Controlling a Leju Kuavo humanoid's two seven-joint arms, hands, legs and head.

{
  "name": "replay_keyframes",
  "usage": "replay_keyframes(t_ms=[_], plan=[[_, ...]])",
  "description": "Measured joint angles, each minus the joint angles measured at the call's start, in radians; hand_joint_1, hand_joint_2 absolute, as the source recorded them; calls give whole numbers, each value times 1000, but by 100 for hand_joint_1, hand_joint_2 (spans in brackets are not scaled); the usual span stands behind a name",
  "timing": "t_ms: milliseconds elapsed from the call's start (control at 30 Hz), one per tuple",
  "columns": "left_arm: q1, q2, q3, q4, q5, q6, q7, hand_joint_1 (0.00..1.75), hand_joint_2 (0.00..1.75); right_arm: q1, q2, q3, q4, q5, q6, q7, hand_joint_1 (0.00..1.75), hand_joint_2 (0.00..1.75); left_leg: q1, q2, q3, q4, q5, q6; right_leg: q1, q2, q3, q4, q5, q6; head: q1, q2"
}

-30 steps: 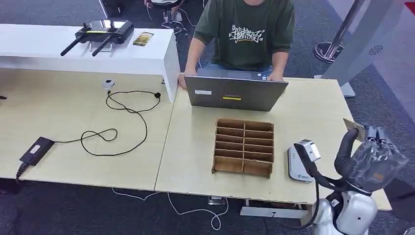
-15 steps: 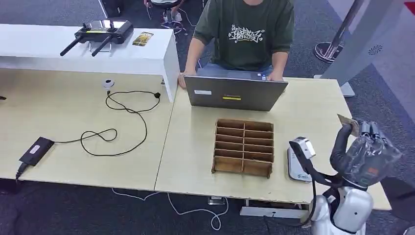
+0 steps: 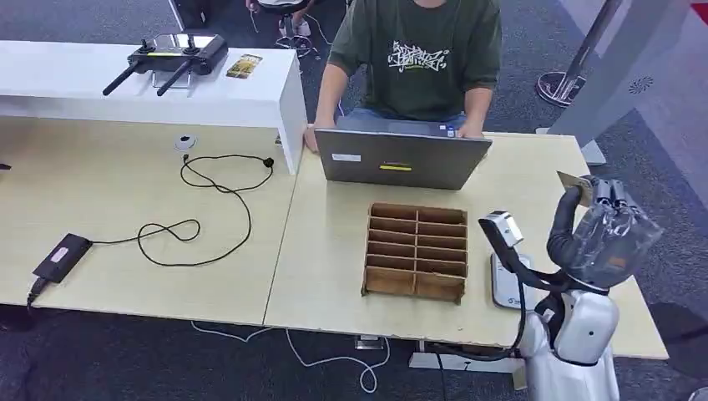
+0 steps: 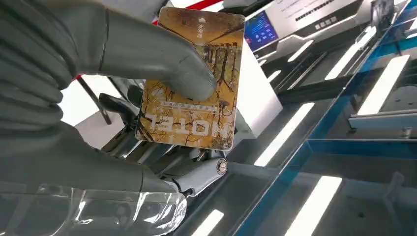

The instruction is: Pass the card to the sensor for recognition and then transmit it.

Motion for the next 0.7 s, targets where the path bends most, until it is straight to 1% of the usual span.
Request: replay_keyframes(t_ms=[33,67,167,433,700], plan=[[-1,0,-10,0,-6,0,7,0,0,-21,-28,45,21,0,0,35,175,175,0,0,0,0,0,0,0,0,0,0,0,0,0,0],[-2,0,-11,0,-9,0,8,0,0,-34,-42,69,34,0,0,54,175,175,0,0,0,0,0,0,0,0,0,0,0,0,0,0],[-2,0,-12,0,-10,0,10,0,0,-54,-65,107,55,0,0,97,175,175,0,0,0,0,0,0,0,0,0,0,0,0,0,0],[-2,0,-13,0,-10,0,10,0,0,-93,-100,195,100,0,0,151,175,175,0,0,0,0,0,0,0,0,0,0,0,0,0,0],[-3,0,-14,0,-12,0,15,0,0,-133,-106,271,146,0,0,177,175,175,0,0,0,0,0,0,0,0,0,0,0,0,0,0]])
